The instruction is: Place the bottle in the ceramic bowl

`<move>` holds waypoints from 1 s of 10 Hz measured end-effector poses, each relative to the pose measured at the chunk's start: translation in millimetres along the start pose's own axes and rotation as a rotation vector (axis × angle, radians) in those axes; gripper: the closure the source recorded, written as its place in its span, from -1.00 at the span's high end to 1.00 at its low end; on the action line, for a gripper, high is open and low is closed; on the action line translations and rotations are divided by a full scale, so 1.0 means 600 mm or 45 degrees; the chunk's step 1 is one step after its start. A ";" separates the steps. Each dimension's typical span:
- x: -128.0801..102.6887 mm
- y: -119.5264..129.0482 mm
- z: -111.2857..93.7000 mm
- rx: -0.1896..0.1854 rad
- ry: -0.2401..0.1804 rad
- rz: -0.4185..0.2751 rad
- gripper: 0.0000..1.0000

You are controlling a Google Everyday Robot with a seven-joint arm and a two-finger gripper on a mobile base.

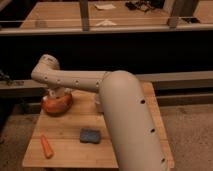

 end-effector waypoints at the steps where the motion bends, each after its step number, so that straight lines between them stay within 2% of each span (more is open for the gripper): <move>1: -0.002 -0.001 0.000 0.002 -0.002 -0.002 -0.21; 2: -0.003 -0.001 0.001 0.001 -0.004 -0.005 -0.15; 8: -0.004 -0.003 0.006 0.007 -0.013 -0.013 -0.14; 10: -0.003 -0.003 0.007 0.009 -0.017 -0.014 -0.04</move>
